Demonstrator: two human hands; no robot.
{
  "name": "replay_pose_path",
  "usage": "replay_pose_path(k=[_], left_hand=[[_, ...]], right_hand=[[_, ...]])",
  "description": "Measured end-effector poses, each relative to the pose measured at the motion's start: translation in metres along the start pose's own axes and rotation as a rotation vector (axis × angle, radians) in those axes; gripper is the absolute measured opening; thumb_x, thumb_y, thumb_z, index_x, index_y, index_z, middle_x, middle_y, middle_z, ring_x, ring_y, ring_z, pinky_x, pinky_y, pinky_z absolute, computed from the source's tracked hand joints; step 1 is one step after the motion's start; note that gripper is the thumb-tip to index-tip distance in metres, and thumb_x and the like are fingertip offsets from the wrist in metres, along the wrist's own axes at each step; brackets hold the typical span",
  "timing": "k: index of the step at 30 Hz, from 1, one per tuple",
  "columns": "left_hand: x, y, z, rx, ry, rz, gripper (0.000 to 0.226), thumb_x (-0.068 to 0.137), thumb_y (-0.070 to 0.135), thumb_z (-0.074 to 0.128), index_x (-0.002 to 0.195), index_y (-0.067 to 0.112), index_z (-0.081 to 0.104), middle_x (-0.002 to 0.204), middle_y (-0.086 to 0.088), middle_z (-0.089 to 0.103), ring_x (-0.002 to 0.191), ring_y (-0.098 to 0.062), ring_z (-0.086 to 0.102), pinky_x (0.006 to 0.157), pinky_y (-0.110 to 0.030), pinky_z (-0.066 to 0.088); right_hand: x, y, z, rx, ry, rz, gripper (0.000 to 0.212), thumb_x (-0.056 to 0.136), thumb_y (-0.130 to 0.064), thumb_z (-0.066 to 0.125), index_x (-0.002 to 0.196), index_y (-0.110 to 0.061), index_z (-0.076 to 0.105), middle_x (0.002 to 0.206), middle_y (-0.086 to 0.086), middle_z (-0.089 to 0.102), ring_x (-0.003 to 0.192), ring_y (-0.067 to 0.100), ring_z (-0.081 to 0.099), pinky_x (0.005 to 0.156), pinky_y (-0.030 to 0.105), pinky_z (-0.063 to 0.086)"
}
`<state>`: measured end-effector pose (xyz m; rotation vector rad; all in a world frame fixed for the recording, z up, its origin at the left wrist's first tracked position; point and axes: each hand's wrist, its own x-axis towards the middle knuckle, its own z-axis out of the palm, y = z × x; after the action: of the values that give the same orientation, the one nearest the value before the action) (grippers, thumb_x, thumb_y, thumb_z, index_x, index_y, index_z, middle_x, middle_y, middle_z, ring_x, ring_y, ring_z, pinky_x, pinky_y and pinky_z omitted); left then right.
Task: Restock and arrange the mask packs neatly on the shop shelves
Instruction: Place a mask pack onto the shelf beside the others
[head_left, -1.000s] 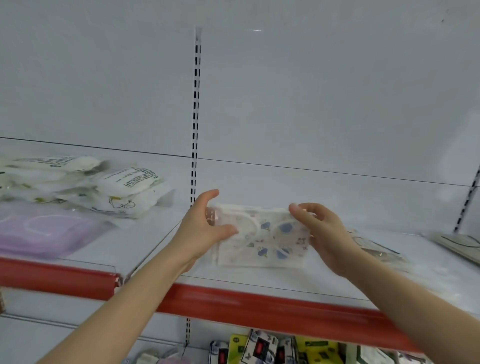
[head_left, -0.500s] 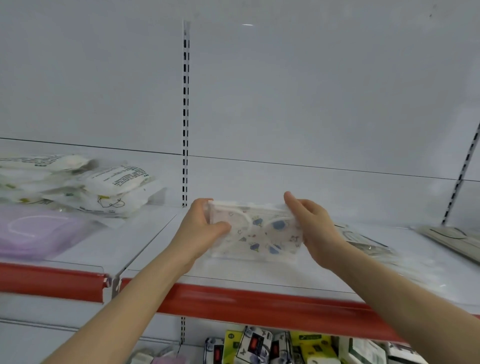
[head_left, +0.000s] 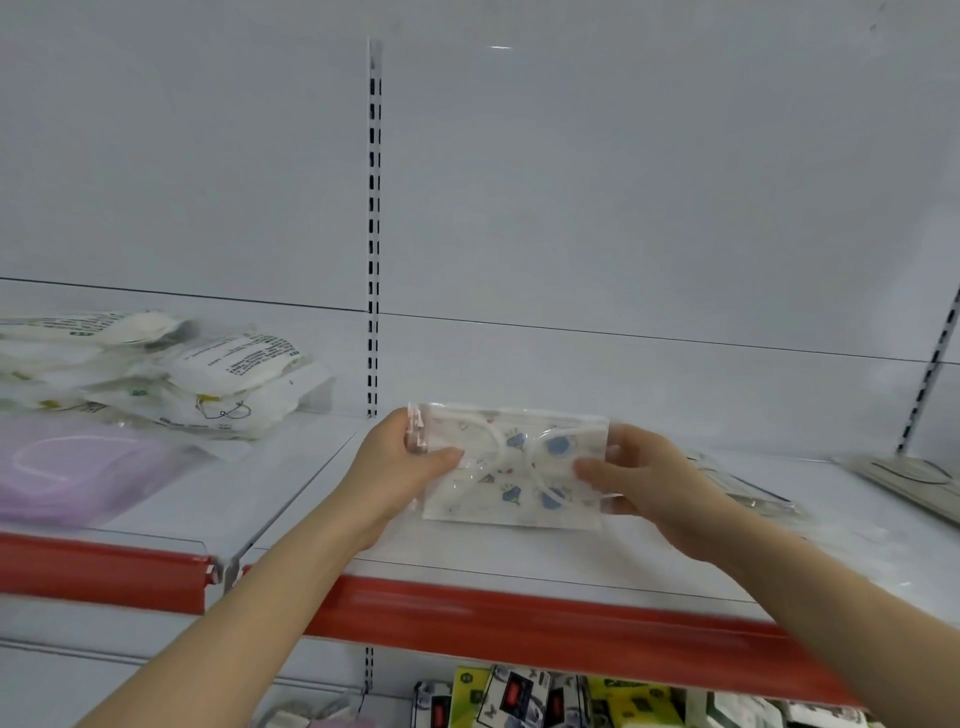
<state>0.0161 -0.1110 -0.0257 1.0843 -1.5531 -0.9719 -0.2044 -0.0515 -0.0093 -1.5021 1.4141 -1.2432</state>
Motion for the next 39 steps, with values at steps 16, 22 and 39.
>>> replay_pose_path(k=[16, 22, 39], left_hand=[[0.084, -0.008, -0.058, 0.357, 0.084, -0.266, 0.009, 0.085, 0.003, 0.06, 0.088, -0.001, 0.052, 0.098, -0.017, 0.049, 0.072, -0.022, 0.049, 0.064, -0.033, 0.051], [0.111, -0.024, -0.06, 0.592, 0.068, -0.324, 0.027, 0.084, -0.001, 0.056, 0.061, 0.006, 0.041, 0.06, -0.01, 0.046, 0.04, -0.018, 0.046, 0.034, -0.021, 0.037], [0.107, -0.016, -0.034, 1.199, 0.06, 0.01, 0.027, 0.097, 0.026, 0.04, 0.1, 0.004, 0.055, 0.113, -0.014, 0.059, 0.105, -0.031, 0.053, 0.074, -0.03, 0.036]], right_hand=[[0.117, -0.025, 0.071, -0.087, -0.05, 0.248, 0.018, 0.086, 0.0, 0.062, 0.099, 0.006, 0.051, 0.072, 0.012, 0.054, 0.05, 0.017, 0.057, 0.041, 0.025, 0.053], [0.151, -0.011, 0.088, -0.258, -0.067, 0.318, 0.014, 0.083, 0.002, 0.062, 0.085, 0.0, 0.049, 0.071, 0.01, 0.048, 0.055, 0.018, 0.05, 0.048, 0.028, 0.052], [0.155, -0.009, 0.078, -0.845, -0.023, 0.025, 0.027, 0.093, -0.031, 0.051, 0.088, -0.005, 0.047, 0.091, 0.009, 0.052, 0.088, 0.028, 0.052, 0.066, 0.028, 0.042]])
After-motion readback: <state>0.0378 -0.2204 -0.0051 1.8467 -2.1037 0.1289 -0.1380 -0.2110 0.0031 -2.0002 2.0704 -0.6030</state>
